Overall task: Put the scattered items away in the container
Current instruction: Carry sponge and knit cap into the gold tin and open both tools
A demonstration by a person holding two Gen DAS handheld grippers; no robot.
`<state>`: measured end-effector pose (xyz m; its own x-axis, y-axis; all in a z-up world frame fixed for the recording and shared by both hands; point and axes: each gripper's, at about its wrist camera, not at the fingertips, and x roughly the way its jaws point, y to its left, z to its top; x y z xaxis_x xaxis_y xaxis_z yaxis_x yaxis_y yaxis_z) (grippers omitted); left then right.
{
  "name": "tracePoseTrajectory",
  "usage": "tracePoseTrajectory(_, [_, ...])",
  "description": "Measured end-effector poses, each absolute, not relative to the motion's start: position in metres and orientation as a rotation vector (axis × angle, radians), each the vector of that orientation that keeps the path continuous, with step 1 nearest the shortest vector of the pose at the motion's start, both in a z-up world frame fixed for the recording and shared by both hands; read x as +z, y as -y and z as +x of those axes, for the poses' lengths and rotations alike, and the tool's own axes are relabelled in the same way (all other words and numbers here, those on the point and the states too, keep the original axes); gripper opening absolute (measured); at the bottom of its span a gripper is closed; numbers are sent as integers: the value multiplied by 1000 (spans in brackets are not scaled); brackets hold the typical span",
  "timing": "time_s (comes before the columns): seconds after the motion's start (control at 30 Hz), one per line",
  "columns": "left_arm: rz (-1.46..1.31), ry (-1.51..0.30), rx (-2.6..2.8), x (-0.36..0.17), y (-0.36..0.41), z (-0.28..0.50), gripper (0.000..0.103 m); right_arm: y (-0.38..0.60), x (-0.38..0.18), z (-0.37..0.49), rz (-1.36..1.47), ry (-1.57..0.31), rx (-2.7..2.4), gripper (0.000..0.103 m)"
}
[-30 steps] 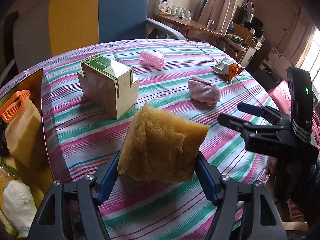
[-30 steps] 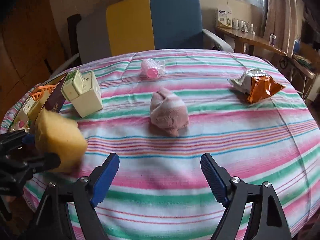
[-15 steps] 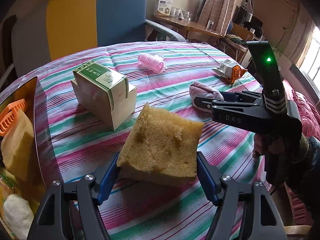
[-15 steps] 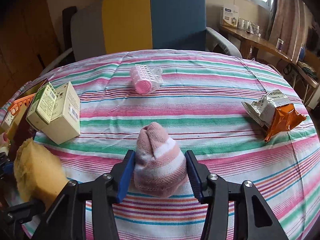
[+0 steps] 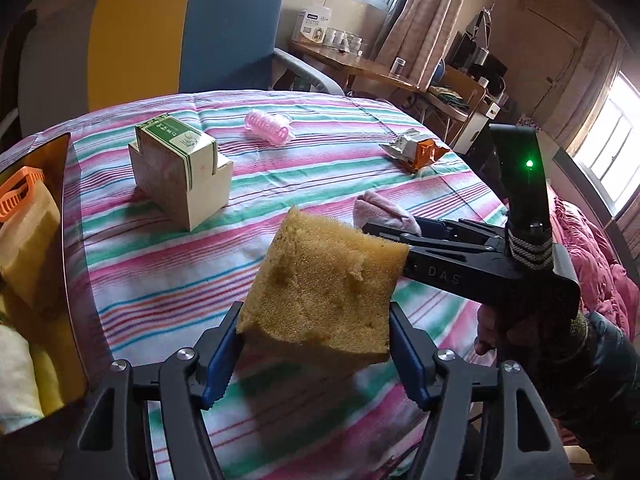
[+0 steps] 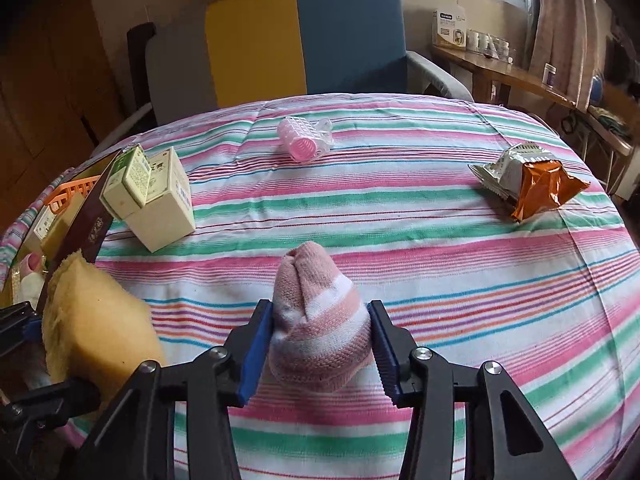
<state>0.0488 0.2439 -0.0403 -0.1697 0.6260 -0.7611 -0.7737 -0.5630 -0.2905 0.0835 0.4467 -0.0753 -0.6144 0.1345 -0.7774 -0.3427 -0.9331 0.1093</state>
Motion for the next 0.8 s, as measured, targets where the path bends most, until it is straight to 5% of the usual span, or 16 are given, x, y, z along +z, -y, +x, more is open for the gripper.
tracePoseTrajectory(0.43, [-1065, -82, 1979, -14, -188, 60, 70, -395, -64, 101, -1253, -306, 2680, 48])
tracePoseTrajectory(0.8, [-1036, 163, 2287, 9, -78, -4, 70, -311, -18, 37, -1267, -129, 2920, 48])
